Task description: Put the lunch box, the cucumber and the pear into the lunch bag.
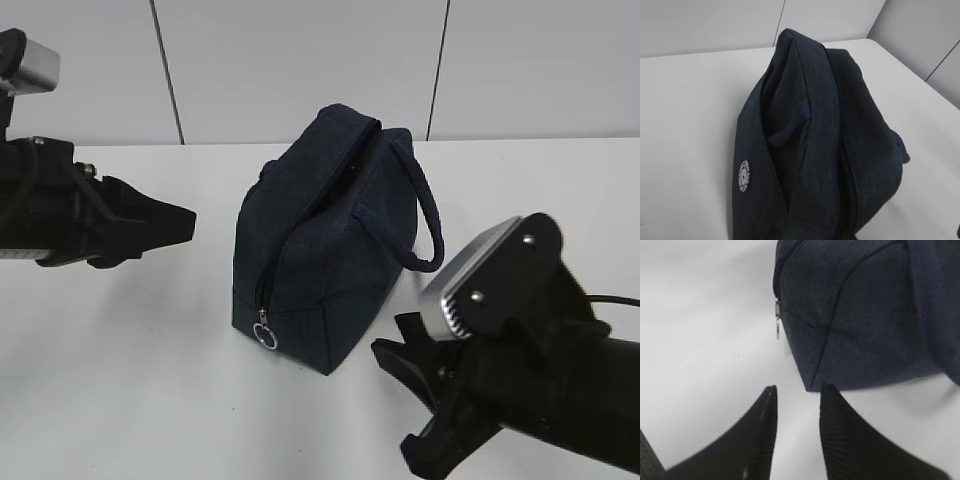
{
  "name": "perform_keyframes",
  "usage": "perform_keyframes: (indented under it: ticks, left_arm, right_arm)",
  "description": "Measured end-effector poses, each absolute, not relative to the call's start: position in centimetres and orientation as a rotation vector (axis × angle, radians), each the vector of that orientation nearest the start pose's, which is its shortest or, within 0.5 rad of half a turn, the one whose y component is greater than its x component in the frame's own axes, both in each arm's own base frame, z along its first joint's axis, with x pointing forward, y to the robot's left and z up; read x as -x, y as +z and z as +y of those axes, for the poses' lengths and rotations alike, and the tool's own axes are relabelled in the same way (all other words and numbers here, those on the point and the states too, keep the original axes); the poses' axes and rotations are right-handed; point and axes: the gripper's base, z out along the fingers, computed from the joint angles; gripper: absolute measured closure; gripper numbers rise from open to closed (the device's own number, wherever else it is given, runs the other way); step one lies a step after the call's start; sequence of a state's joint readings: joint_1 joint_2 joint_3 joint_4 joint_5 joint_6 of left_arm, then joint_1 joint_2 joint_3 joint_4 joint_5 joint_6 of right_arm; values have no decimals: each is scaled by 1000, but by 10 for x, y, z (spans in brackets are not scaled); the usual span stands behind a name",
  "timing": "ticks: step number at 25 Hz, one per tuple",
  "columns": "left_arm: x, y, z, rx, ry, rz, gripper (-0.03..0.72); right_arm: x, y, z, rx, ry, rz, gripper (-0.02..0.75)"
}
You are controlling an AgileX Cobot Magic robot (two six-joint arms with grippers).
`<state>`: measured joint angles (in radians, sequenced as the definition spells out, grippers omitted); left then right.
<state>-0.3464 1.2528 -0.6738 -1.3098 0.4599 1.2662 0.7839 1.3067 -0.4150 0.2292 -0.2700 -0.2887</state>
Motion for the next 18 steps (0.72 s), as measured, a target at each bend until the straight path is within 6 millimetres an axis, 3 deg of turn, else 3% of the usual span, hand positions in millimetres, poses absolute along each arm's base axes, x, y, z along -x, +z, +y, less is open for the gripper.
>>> perform_keyframes:
  ticks: [8, 18]
  left_arm:
    - [-219, 257, -121, -612, -688, 2117, 459]
    - [-219, 258, -121, -579, -707, 2116, 459]
  right_arm:
    - [-189, 162, 196, 953, 457, 1938, 498]
    - [-213, 126, 222, 955, 476, 1966, 498]
